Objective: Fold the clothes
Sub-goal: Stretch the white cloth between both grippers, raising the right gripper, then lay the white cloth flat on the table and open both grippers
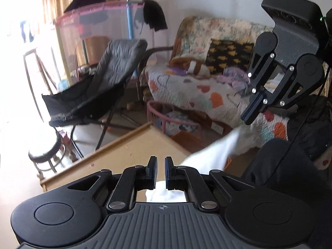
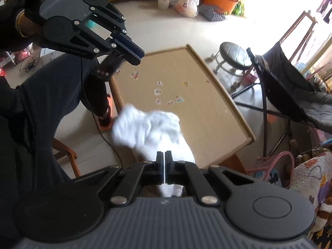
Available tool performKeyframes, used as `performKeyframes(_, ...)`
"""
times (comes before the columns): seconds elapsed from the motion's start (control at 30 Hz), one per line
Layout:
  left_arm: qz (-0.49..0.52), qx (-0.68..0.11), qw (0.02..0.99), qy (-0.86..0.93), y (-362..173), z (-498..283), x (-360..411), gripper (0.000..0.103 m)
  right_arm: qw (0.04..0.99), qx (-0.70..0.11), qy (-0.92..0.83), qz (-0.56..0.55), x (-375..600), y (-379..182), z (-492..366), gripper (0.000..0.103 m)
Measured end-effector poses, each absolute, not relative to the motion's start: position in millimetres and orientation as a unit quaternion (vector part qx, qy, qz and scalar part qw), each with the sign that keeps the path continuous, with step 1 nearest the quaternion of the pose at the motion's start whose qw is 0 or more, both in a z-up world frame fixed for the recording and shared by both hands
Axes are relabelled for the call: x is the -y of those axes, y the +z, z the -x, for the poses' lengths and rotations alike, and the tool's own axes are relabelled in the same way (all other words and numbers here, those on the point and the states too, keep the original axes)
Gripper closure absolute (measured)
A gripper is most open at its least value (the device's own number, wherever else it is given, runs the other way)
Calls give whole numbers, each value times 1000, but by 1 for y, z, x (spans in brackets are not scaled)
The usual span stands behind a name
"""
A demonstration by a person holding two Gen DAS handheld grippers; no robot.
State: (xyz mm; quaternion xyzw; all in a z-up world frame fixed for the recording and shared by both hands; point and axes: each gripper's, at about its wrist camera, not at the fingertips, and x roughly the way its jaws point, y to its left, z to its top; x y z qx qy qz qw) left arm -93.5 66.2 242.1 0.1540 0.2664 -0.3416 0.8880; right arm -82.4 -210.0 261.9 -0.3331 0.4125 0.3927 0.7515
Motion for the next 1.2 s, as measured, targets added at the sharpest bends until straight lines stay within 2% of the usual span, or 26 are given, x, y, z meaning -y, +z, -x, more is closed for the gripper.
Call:
performKeyframes(0.13,-155,-262,882,-360,252,116,-66,94,759,-404,381,339,206,264,87,102)
performKeyframes(0.23,-150,-274,875,-370,233,124,-59,91,756,-411,377,342,201,243,81,101)
performKeyframes(0.3,-136,-283,871,-379,212,126,-54,86,750,-409,382,352,195,215,80,97)
performKeyframes(0.57,-162,-344,834,-400,99,115,-29,85,720,-469,383,338,170,82,65,92)
performKeyframes(0.73,-211,-359,815,-403,62,111,-20,85,734,-476,376,305,168,48,58,73)
performKeyframes(0.83,-213,-370,813,-396,53,97,-20,85,747,-477,360,292,164,40,47,66)
performKeyframes(1.0,-195,-375,815,-395,48,82,-28,84,736,-514,351,267,156,24,27,69)
performKeyframes(1.03,-192,-378,815,-396,47,80,-29,82,735,-518,347,267,155,21,24,75)
performKeyframes(1.07,-190,-380,814,-396,46,76,-28,81,734,-521,348,264,154,19,21,77)
performKeyframes(1.13,-186,-381,815,-396,44,70,-29,81,736,-521,351,250,155,20,14,97)
performKeyframes(1.2,-181,-383,814,-397,43,66,-32,81,739,-519,346,255,155,19,9,99)
